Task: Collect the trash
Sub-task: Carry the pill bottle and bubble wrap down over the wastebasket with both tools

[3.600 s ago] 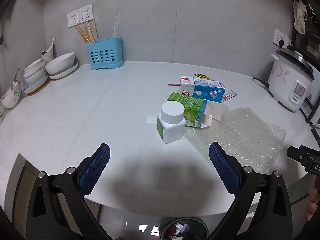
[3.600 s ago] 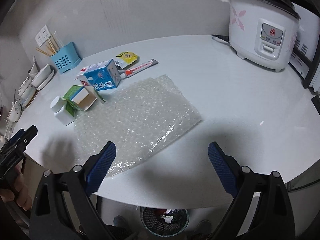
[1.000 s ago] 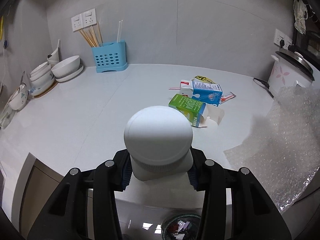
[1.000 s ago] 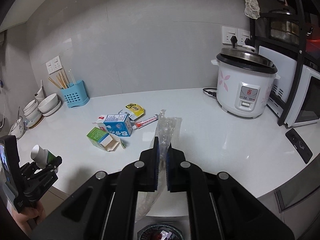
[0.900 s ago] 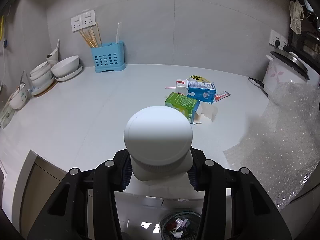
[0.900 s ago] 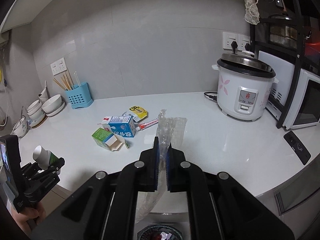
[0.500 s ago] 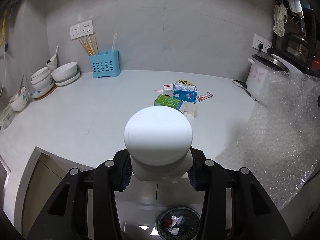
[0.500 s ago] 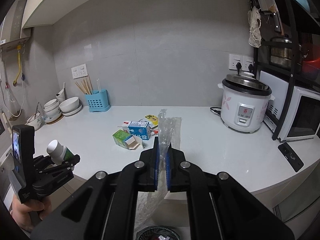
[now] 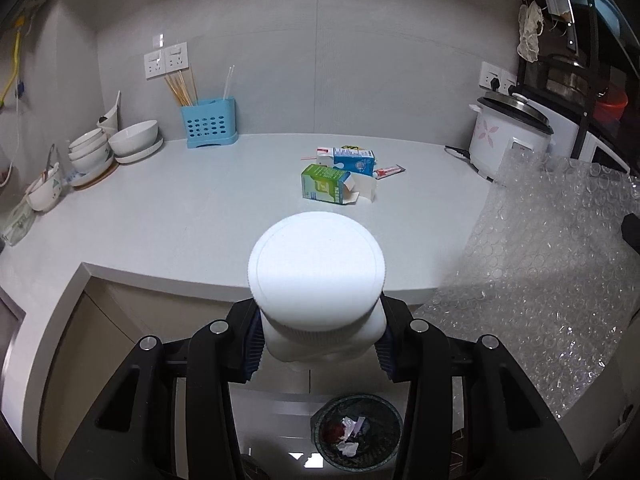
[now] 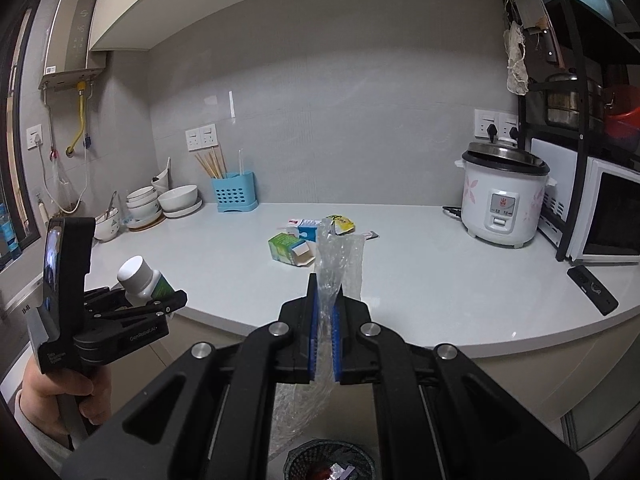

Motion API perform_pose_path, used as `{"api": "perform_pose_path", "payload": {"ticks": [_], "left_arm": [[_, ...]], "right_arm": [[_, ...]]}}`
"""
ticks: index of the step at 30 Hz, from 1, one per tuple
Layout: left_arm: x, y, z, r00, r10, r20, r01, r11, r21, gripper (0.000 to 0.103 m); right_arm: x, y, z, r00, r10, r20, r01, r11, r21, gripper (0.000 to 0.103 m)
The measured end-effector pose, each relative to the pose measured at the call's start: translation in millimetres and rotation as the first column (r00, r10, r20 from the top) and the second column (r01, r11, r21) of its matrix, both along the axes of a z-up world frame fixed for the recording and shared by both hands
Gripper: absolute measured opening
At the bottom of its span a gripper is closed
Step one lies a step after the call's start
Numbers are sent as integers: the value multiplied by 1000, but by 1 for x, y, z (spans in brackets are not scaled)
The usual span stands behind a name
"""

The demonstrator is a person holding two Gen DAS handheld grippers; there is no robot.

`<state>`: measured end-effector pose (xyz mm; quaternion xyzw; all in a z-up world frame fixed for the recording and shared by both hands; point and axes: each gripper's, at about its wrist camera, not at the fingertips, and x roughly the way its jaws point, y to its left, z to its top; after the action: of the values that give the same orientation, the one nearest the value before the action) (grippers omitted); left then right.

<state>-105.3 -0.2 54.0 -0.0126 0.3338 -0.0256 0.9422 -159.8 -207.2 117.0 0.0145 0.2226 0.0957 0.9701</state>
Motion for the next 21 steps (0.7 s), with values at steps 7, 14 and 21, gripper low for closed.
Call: {"api": "perform_pose_path", "payload": {"ticks": [7,14,21], "left_arm": [[-28,3,-43,1000,9,-28,-10,1000,-7,44],[-57,1,-90,999,13,-47,-13,1000,-2,44],[-68,-3,-143,995,4,-102,-5,1000,-11,44]], "right_arm": [[-30,9,-51,999,20,-41,-20,1000,8,4],[-34,11,-111,992,-23,-121,25,1000,12,4],[-28,19,-178,979,-59,-193,55,998,-22,4]]}}
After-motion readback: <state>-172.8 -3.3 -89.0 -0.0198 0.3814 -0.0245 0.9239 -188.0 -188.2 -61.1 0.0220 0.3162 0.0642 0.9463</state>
